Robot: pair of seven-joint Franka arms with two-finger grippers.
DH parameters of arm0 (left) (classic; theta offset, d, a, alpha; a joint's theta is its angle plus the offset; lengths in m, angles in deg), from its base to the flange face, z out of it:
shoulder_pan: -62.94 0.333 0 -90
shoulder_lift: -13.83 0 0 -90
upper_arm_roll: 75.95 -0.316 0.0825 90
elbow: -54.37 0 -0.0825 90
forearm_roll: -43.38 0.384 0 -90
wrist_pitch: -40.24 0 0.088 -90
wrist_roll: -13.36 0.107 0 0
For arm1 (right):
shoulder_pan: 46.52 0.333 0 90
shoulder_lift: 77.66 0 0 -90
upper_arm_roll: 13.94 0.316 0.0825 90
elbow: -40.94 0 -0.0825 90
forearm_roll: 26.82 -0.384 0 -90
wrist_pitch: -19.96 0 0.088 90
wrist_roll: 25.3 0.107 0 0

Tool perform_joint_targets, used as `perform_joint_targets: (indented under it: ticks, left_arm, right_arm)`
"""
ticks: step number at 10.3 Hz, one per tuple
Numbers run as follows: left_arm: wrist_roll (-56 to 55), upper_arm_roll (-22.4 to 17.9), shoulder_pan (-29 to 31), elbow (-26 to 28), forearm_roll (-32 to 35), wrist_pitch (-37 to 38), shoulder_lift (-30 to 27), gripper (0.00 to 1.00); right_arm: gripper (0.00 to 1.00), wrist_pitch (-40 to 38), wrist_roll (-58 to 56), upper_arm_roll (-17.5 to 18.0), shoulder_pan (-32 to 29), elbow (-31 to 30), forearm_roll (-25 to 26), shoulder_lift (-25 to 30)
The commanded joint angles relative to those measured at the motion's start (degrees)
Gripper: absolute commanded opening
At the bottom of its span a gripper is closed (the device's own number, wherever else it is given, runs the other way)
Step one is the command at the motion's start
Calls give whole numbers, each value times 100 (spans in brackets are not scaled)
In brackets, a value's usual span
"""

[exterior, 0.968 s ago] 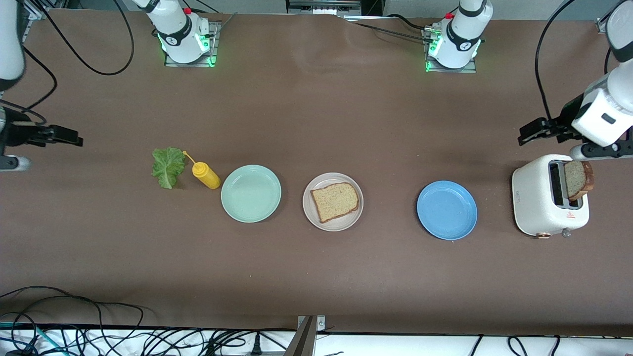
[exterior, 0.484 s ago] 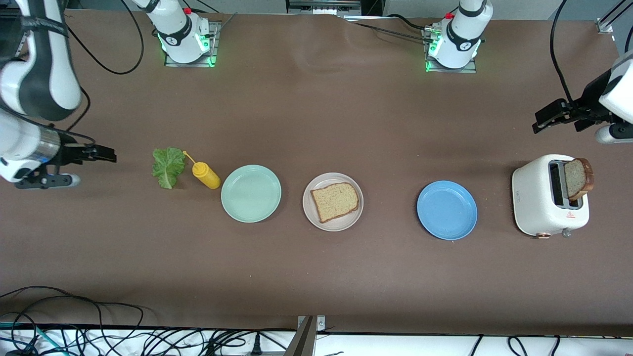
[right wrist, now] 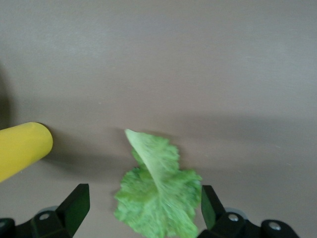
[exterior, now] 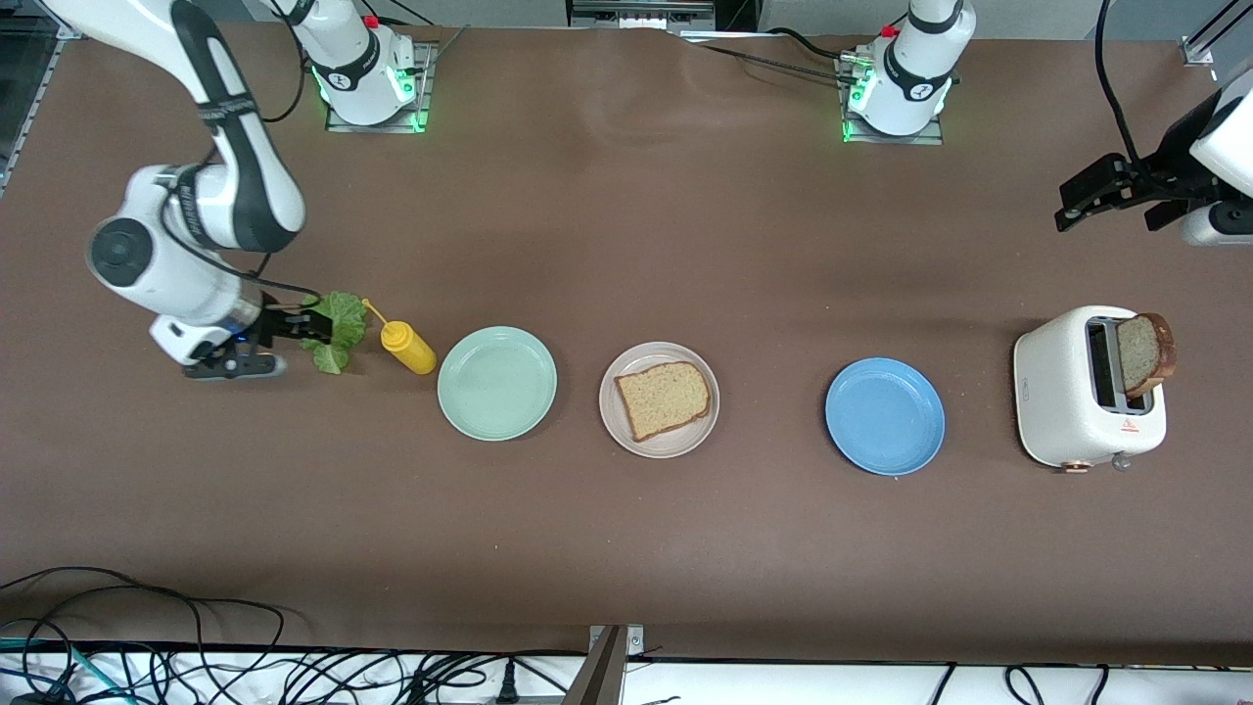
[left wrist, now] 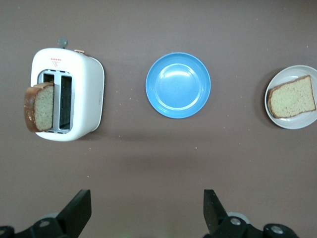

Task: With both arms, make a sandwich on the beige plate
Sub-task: 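Raise the left gripper while the right gripper reaches the lettuce leaf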

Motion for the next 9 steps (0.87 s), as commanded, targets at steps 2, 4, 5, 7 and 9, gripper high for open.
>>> perform_joint_targets:
  ticks: [2,4,5,7,9]
  left_arm:
    - [175,157,186,-71,112,253,93,100]
    - [175,148,195,-71,95,218,110,100]
    - [175,148,195,-71,95,218,128,100]
    - [236,122,213,-80,95,218,146,100]
    - [377,87,300,-97,103,218,137,100]
  right_arm:
    - [100,1335,15,-17,9,-651,144,-267]
    - [100,1569,-153,-26,9,-760,162,-380]
    - [92,1561,-205,-34,9,-760,171,-381]
    - [30,1526,-232,-78,0,-769,171,-398]
    - [2,1526,-293,-183,-26,-743,179,-460]
